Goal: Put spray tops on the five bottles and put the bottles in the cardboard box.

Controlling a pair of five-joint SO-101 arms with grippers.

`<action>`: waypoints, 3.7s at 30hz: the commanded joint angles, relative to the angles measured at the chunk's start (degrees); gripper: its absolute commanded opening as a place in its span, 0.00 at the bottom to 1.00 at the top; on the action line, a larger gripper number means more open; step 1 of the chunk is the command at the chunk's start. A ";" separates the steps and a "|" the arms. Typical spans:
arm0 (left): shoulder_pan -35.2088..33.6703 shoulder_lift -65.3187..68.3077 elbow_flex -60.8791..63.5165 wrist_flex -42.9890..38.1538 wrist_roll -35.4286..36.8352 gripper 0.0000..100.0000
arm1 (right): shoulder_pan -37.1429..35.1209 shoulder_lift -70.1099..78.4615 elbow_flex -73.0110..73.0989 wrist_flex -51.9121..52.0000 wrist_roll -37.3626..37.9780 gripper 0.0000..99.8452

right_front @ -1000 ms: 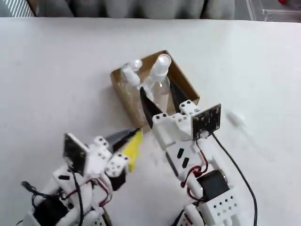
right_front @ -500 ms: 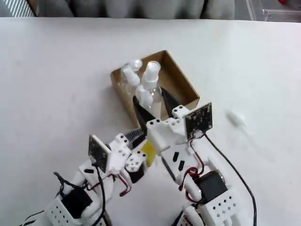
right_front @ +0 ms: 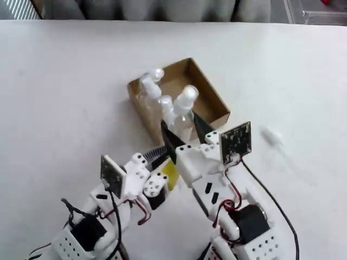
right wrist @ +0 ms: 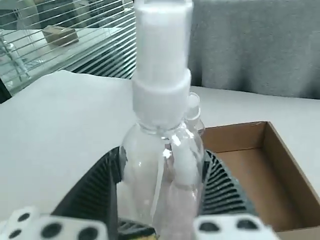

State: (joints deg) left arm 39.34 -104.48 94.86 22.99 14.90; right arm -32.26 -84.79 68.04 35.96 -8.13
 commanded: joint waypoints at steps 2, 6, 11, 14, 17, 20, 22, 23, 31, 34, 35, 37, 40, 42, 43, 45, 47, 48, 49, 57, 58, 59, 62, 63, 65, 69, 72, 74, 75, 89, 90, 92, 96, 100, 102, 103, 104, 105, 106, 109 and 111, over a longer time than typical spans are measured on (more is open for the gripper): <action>-3.30 -0.31 0.79 -2.02 -0.35 0.02 | -1.01 -7.60 -3.52 6.20 -0.26 0.01; -3.21 -0.31 1.14 -1.76 -0.35 0.02 | -1.01 -9.54 -3.52 6.46 -0.18 0.01; -3.21 -0.31 0.79 -1.58 -0.35 0.02 | -0.92 -9.45 -3.43 6.02 -0.09 0.01; -3.30 -0.31 0.70 -0.79 -0.70 0.02 | -0.31 -8.57 -2.81 1.89 2.02 0.01; -4.44 -0.31 -1.32 5.36 -0.70 0.02 | 2.51 -4.44 -2.73 -2.33 3.78 0.01; -9.63 -0.31 -6.15 15.38 -0.79 0.02 | 6.37 1.89 -2.81 -7.34 3.96 0.01; -14.55 -0.31 -9.41 21.71 -0.79 0.02 | 8.84 6.55 -2.81 -10.86 3.96 0.01; -17.19 -0.31 -10.90 24.53 -0.79 0.02 | 9.98 8.84 -2.81 -12.62 3.96 0.01; -38.73 -0.31 -14.07 34.73 -2.81 0.02 | 15.25 23.34 -2.90 -25.10 4.04 0.01; -42.42 -0.31 -13.27 34.73 -6.59 0.02 | 15.96 26.42 -2.90 -26.77 4.04 0.01; -42.68 -0.31 -13.19 34.73 -6.95 0.02 | 16.40 27.03 -3.16 -27.12 4.04 0.01; -42.95 -0.31 -13.19 34.73 -6.86 0.02 | 16.92 28.44 -4.48 -27.47 4.04 0.01; -43.03 -0.31 -13.19 34.73 -6.86 0.02 | 18.33 30.90 -7.30 -27.47 4.04 0.01; -43.03 -0.31 -12.40 34.73 -6.86 0.02 | 19.12 33.89 -9.58 -27.47 4.04 0.01; -43.12 -0.31 -11.60 34.55 -6.86 0.02 | 19.30 35.65 -10.90 -27.47 4.04 0.01; -44.44 -0.31 -9.41 33.58 -6.86 0.02 | 19.30 39.78 -13.80 -27.47 4.04 0.01; -46.55 -0.31 -6.51 30.42 -6.86 0.02 | 19.30 44.18 -16.88 -27.47 4.04 0.01; -47.52 -0.31 -4.92 28.40 -6.95 0.02 | 19.30 46.29 -18.46 -27.47 4.04 0.01; -48.40 -0.31 -3.34 26.46 -7.03 0.02 | 19.30 48.31 -20.04 -27.47 4.04 0.01; -50.68 -0.22 2.11 21.27 -7.30 0.02 | 19.30 63.69 -31.30 -27.47 4.04 0.01; -50.68 -0.22 2.11 21.27 -7.30 0.02 | 19.30 65.45 -32.70 -27.47 4.04 0.01; -50.59 -0.22 2.11 21.27 -7.30 0.02 | 19.30 67.03 -34.11 -27.47 4.04 0.01; -50.59 -0.22 2.11 21.27 -7.30 0.02 | 19.30 71.69 -38.15 -27.47 4.04 0.01; -50.59 -0.22 2.11 21.27 -7.38 0.02 | 19.30 73.01 -39.38 -27.47 4.04 0.01; -50.59 -0.22 2.11 21.27 -7.38 0.02 | 19.30 75.38 -41.67 -27.47 4.04 0.01; -50.59 -0.22 2.11 21.27 -7.38 0.02 | 19.30 80.04 -45.63 -27.47 4.04 0.01; -50.59 -0.22 2.11 21.27 -7.38 0.02 | 19.21 83.12 -47.82 -27.47 4.04 0.01; -50.59 -0.22 2.11 21.27 -7.38 0.02 | 19.12 84.88 -48.97 -27.47 4.04 0.01; -50.59 -0.22 2.11 21.27 -7.38 0.02 | 19.03 85.58 -49.41 -27.47 4.04 0.01; -50.59 -0.22 2.11 21.27 -7.38 0.02 | 18.68 95.69 -57.85 -27.47 4.04 0.01; -50.59 -0.22 2.11 21.27 -7.38 0.02 | 18.68 96.57 -58.55 -27.47 4.04 0.01; -50.59 -0.22 2.11 21.27 -7.38 0.02 | 18.68 98.33 -59.87 -27.47 4.04 0.02; -50.59 -0.22 2.11 21.19 -7.38 0.02 | 18.68 101.23 -62.07 -27.47 4.04 0.02; -50.59 -0.22 2.11 21.01 -7.38 0.02 | 18.68 103.52 -63.38 -27.47 4.04 0.02; -50.59 -0.22 2.11 21.01 -7.38 0.02 | 18.68 104.40 -63.47 -28.00 4.04 0.02; -50.59 -0.22 2.11 20.92 -7.38 0.02 | 18.68 104.84 -63.47 -28.97 4.04 0.02; -50.59 -0.22 2.11 20.92 -7.38 0.02 | 18.68 105.36 -63.47 -30.29 4.04 0.02; -50.59 -0.22 2.11 20.92 -7.38 0.02 | 18.77 105.98 -63.47 -31.69 4.04 0.02; -50.59 -0.22 2.11 20.92 -7.38 0.02 | 18.77 106.59 -63.47 -33.10 4.04 0.02; -50.59 -0.22 2.11 20.92 -7.38 0.02 | 18.77 108.79 -63.38 -36.26 4.04 0.02; -50.59 -0.22 2.11 20.92 -7.38 0.02 | 18.68 110.11 -63.38 -37.14 4.13 0.02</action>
State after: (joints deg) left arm -10.68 -104.31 97.05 46.02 8.04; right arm -13.80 24.66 7.74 2.11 -4.79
